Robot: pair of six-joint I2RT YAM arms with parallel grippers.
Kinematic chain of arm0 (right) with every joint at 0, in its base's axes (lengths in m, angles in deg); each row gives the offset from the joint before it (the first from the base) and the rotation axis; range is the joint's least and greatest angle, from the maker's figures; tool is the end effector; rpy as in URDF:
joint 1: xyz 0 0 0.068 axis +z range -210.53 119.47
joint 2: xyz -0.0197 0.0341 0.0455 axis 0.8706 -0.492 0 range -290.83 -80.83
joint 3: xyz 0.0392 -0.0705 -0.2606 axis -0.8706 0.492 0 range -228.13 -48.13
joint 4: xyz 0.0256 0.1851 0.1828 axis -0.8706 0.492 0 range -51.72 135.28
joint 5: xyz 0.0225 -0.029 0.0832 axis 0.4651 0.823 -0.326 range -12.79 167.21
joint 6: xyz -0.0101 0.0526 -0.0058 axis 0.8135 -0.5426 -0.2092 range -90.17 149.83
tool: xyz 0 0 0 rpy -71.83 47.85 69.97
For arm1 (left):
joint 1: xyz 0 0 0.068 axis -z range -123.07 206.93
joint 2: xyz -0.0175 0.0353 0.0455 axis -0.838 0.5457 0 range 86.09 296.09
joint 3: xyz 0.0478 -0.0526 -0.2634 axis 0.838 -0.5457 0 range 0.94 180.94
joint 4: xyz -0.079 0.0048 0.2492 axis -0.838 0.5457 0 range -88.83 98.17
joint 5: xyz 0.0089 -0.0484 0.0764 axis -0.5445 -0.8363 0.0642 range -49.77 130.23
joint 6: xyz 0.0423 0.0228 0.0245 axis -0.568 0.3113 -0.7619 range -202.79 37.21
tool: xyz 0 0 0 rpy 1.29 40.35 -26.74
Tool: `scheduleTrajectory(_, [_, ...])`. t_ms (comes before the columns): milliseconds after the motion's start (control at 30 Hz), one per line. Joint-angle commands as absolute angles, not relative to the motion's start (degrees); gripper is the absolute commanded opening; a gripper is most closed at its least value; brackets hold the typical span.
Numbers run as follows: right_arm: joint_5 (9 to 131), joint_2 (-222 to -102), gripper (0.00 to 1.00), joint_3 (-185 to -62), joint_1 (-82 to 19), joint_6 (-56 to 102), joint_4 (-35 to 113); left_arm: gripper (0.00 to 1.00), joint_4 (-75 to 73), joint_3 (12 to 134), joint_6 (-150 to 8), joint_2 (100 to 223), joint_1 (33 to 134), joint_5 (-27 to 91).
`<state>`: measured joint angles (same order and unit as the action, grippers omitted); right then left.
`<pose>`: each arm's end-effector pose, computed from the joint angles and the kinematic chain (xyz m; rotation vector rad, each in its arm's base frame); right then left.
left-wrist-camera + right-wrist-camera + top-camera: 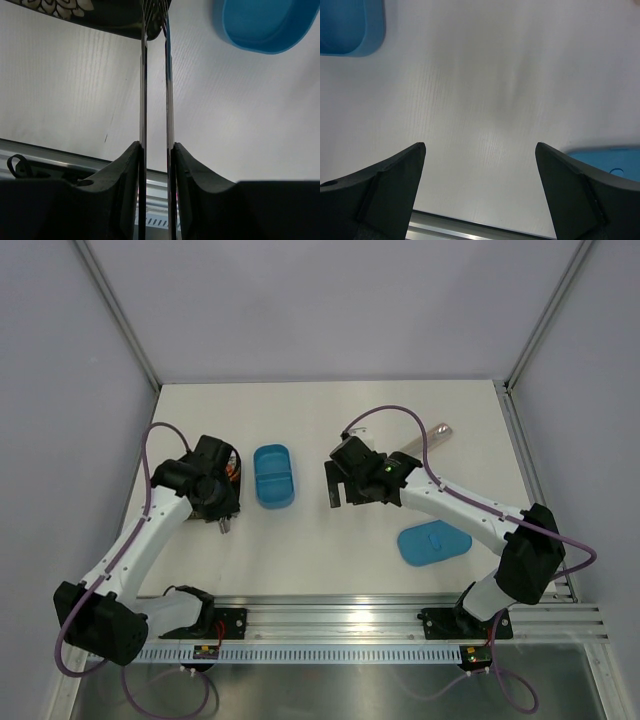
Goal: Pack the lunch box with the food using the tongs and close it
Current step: Pick up the fake food from the plate.
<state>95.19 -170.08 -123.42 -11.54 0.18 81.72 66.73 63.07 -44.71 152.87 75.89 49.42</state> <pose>0.2227 0.2395 0.2857 -0.3065 2.4886 0.1574 0.1929 -0.0601 0.2934 -0.4970 2.7176 -0.0351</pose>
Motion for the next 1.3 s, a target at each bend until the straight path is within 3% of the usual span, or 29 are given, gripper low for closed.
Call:
scheduleTrajectory(0, [97.43,-167.84,1.00,-123.28,-11.84,0.82,82.92,0.34,62.34,64.04,-43.77,150.07,75.83,50.59])
scheduleTrajectory(567, [97.34,-167.93,0.99,-123.10,-11.92,3.20,83.10,0.39,64.72,67.91,-41.93,152.18,75.74,59.91])
scheduleTrajectory(1267, [97.17,-169.51,0.99,-123.98,-11.92,5.04,82.58,0.42,61.90,62.99,-37.09,154.99,75.74,59.83])
